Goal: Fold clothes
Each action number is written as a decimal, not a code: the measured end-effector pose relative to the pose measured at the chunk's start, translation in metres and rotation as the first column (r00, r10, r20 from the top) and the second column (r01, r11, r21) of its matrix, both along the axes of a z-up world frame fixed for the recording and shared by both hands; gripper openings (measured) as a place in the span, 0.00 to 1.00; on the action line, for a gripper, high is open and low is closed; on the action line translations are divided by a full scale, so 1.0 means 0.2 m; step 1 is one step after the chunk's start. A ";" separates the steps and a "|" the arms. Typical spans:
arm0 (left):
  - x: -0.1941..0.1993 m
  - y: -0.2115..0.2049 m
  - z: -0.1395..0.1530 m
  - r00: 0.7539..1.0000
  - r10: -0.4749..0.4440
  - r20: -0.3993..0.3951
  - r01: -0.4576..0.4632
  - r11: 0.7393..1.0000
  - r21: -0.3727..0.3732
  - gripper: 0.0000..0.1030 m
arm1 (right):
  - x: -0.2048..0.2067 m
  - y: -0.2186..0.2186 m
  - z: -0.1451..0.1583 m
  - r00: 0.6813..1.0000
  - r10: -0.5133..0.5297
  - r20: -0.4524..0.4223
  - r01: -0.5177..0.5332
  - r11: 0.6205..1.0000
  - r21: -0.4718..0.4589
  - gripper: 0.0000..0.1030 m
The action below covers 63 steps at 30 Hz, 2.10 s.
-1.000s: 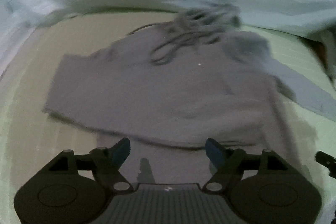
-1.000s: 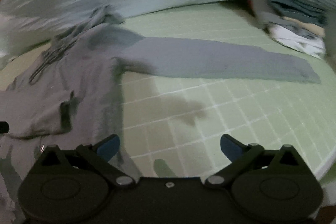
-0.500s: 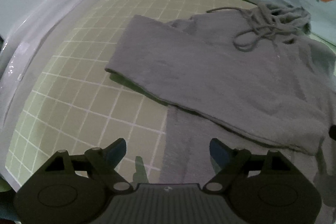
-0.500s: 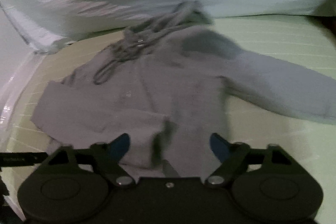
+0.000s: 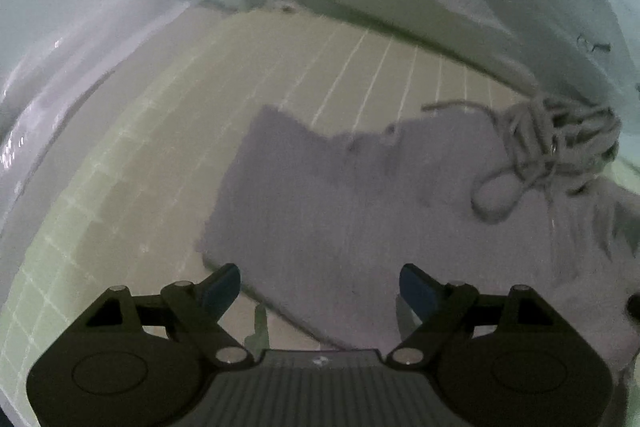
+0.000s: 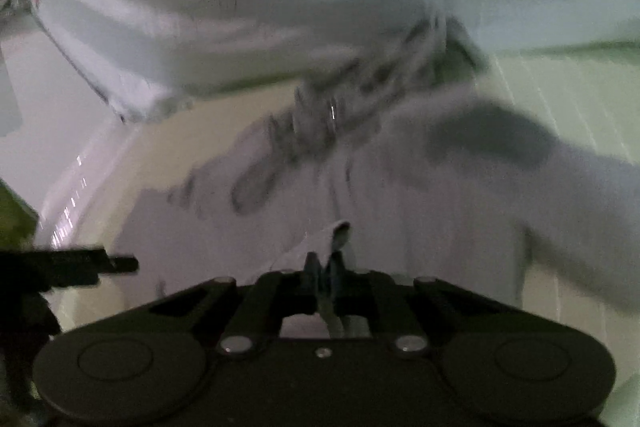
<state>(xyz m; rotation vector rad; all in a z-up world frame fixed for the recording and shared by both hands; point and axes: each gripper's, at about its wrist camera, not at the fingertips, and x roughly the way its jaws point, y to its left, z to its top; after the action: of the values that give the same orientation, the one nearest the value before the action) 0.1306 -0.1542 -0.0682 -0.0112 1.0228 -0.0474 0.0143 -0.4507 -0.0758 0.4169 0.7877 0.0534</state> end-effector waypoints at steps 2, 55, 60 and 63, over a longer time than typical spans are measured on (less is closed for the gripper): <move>0.00 0.00 0.02 0.999 -0.017 0.041 0.016 0.999 0.034 0.85 | 0.03 -0.04 0.09 0.999 0.008 0.045 -0.008 1.000 0.009 0.05; 0.92 -0.12 -0.25 0.999 -0.006 -0.054 -0.022 0.867 -0.497 0.09 | -0.09 -0.94 -0.22 0.750 -0.638 -0.175 0.606 0.769 -0.205 0.73; 0.99 -0.04 -0.14 0.995 0.081 0.049 -0.047 0.874 -0.483 0.01 | -0.10 -0.95 -0.23 0.751 -0.638 -0.172 0.607 0.769 -0.201 0.73; 0.98 -0.02 -0.10 0.995 0.090 0.040 -0.060 0.878 -0.475 0.08 | -0.11 -0.95 -0.22 0.738 -0.654 -0.170 0.630 0.756 -0.177 0.73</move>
<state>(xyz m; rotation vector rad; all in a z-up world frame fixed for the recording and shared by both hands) 0.3258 -0.1578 -0.0886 -0.4964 0.9275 -0.2266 -0.0068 -0.6410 -0.1204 0.5827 0.8242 -0.7032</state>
